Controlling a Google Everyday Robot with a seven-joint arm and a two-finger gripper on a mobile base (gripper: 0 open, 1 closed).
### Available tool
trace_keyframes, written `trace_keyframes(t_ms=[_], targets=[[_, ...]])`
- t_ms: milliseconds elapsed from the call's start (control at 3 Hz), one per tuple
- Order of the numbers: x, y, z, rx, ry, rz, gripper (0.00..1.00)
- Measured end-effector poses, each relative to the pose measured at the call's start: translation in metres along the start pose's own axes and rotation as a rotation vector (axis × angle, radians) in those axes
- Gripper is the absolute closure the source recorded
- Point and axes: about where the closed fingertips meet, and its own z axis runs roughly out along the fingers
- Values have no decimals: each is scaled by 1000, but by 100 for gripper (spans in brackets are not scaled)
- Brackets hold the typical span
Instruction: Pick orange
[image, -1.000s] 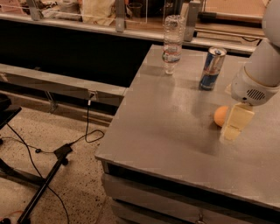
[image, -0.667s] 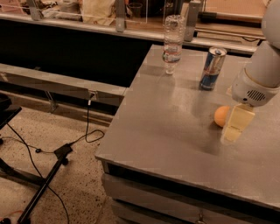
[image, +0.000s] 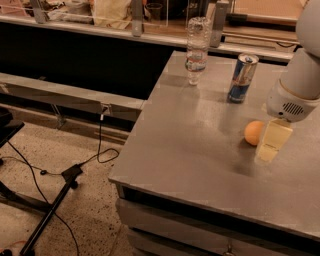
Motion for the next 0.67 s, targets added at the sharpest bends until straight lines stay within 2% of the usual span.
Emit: trace_keyframes(t_ms=[333, 667], targets=[[0, 0, 0, 2, 0, 0, 16], [-1, 0, 0, 6, -2, 0, 40]])
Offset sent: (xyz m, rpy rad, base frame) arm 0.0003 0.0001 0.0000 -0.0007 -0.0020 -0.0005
